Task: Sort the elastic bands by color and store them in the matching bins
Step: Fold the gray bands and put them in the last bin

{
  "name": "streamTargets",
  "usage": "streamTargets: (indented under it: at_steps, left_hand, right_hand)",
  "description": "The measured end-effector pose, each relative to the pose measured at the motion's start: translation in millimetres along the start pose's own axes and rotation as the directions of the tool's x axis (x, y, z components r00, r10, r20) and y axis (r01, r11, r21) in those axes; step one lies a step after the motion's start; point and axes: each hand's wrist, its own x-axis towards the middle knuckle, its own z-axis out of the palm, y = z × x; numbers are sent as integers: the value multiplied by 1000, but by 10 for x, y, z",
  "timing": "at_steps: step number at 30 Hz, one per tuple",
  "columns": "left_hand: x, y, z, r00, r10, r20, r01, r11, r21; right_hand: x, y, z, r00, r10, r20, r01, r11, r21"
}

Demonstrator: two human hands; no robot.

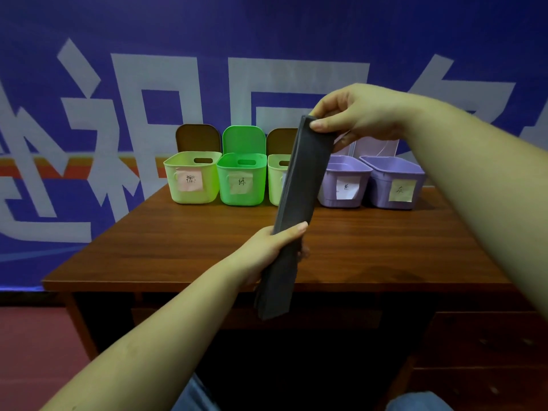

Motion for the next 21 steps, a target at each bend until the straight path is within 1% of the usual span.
streamTargets:
  at_steps: [1,4,6,8,14,17,21]
  left_hand:
    - [-8,-12,7,1000,-10,25,11,1000,-29]
    - [-33,-49,42,986,-25,166,47,990,-132]
    - [-40,-59,63,978,-19,208,56,983,-174]
    - [-16,-86,69,979,-19,202,58,981,-186]
    - [-23,-126,129,968,-82,237,152,945,-291]
    - [-27,-174,159,970,-113,214,190,901,-390]
    - [-56,-273,155,983,-95,156,144,928,-345]
  right_hand:
    - [3,8,5,1000,-1,-5,1,1000,7]
    - [18,34,21,1000,0,-20,1,1000,21]
    - [22,51,17,1000,5,-21,-5,1000,15]
    - [21,69,0,1000,13,-17,-13,1000,3]
    - [31,128,13,1000,25,-4,-25,1000,-16]
    - [44,162,37,999,32,6,-32,999,-22]
    - [80,215,86,998,45,35,-44,998,-39]
